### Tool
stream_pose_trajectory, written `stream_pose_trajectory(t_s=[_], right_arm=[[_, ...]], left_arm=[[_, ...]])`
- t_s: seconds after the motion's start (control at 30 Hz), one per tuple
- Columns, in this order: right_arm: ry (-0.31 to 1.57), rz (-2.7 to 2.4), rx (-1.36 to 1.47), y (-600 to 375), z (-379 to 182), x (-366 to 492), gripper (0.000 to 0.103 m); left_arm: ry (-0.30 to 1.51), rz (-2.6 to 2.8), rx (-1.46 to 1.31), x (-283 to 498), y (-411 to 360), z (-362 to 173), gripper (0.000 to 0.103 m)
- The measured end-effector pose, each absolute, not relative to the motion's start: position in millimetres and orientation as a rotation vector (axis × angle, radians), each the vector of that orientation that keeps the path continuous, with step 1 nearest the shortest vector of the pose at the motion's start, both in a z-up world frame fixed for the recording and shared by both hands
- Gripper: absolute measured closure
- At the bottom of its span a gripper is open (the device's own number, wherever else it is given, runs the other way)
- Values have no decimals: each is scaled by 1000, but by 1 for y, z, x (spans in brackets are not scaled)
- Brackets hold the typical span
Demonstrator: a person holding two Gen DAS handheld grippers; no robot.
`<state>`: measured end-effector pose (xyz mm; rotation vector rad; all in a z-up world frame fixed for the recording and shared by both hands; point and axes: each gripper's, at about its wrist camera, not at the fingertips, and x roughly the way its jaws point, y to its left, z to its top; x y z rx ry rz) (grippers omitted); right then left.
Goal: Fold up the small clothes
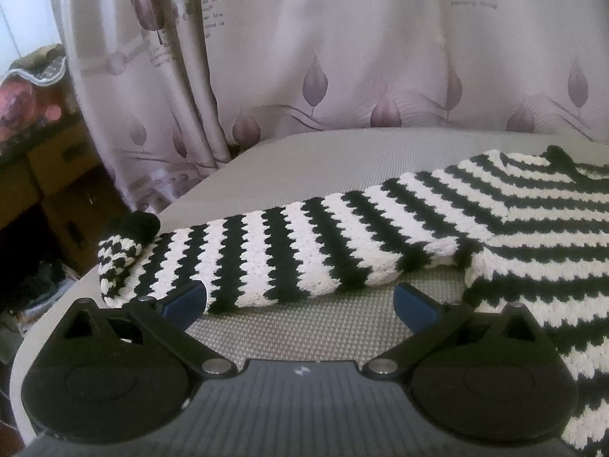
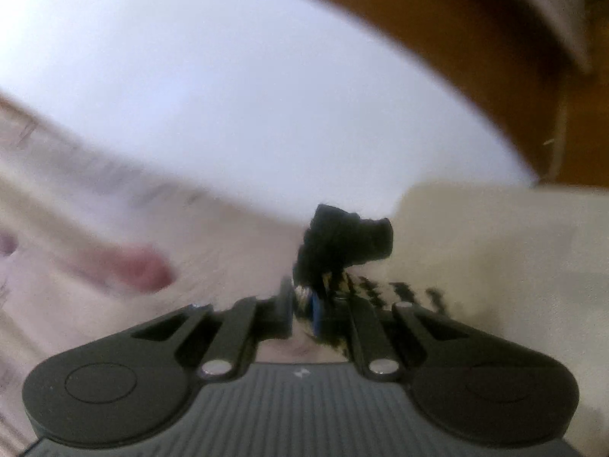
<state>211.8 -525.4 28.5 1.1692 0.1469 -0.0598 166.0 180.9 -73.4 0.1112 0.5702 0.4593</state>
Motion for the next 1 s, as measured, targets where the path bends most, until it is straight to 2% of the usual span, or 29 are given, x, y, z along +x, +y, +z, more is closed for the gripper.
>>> stream_pose_trajectory(t_s=[0.27,0.67,1.0], right_arm=[[236,212,1190,-373,40,290,94],[479,395,1149,-186,-28,343,94],[590,448,774,-101,-46,352,91]], left_arm=[[594,457,93,169,184,-75,0],[642,421,-103,170,213,-76,0],[639,427,-192,168,224,-77,0]])
